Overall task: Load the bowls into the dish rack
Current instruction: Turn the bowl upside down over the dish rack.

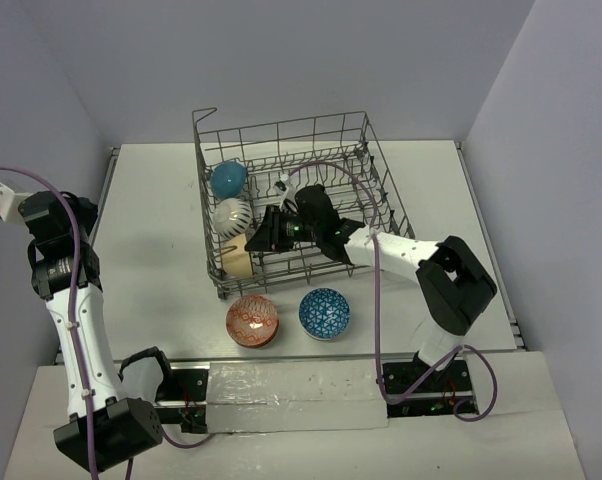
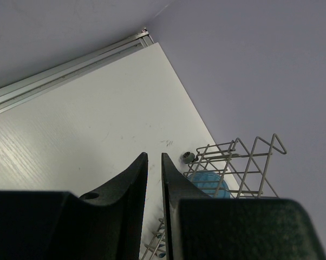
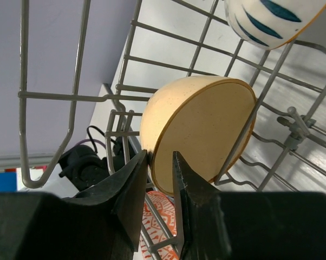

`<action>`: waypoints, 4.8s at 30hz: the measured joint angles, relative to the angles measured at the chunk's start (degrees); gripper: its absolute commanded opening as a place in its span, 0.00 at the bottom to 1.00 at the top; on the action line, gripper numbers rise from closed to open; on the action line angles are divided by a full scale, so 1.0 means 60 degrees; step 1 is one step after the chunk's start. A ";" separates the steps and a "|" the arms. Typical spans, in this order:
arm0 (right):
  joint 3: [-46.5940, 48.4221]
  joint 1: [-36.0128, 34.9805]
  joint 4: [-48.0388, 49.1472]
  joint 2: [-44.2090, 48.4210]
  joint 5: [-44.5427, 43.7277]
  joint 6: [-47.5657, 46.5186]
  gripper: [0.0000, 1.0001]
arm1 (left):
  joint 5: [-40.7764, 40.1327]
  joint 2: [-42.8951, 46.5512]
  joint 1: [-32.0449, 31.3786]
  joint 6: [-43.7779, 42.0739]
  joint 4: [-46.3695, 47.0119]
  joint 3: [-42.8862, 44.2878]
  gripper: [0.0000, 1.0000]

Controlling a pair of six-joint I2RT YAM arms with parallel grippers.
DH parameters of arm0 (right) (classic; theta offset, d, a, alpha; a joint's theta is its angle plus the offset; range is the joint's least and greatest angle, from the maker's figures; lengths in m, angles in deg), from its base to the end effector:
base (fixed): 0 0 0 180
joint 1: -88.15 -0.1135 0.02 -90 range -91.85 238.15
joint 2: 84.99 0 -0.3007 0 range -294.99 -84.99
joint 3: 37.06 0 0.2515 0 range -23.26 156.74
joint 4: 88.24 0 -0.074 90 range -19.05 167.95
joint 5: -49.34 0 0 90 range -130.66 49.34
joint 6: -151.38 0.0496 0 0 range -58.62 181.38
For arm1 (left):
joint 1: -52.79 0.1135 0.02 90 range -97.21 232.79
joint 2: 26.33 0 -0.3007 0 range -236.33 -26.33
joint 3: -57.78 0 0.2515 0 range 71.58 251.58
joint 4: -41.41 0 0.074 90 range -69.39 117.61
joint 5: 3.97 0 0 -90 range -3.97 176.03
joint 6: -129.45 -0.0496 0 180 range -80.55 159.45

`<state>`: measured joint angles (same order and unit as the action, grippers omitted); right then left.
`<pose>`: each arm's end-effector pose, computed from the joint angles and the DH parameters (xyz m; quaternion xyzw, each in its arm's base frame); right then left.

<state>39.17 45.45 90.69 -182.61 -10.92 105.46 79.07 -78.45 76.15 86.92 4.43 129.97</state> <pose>0.2789 0.2909 0.2751 -0.1330 0.8051 0.5241 0.2439 0.1716 0.0807 0.4013 -0.4942 0.6326 -0.0764 0.5914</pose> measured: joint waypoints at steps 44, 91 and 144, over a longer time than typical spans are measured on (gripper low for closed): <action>0.1734 -0.0080 -0.2047 0.0102 -0.0517 -0.1581 0.38 | 0.0007 -0.0040 -0.0058 0.0000 0.0000 0.0000 0.22; 0.3100 -0.1173 -0.3078 -0.1643 -0.0342 -0.1818 0.00 | 0.0117 -0.0040 -0.0062 0.0000 0.0000 0.0000 0.22; -0.0914 -0.0142 0.3483 -0.0703 0.0018 0.2605 0.00 | 0.0120 -0.0047 -0.0204 0.0000 0.0000 0.0000 0.22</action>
<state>33.69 44.60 111.58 -186.83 -10.81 121.09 79.79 -78.74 74.92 86.92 4.43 129.97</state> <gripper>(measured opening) 0.063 0.220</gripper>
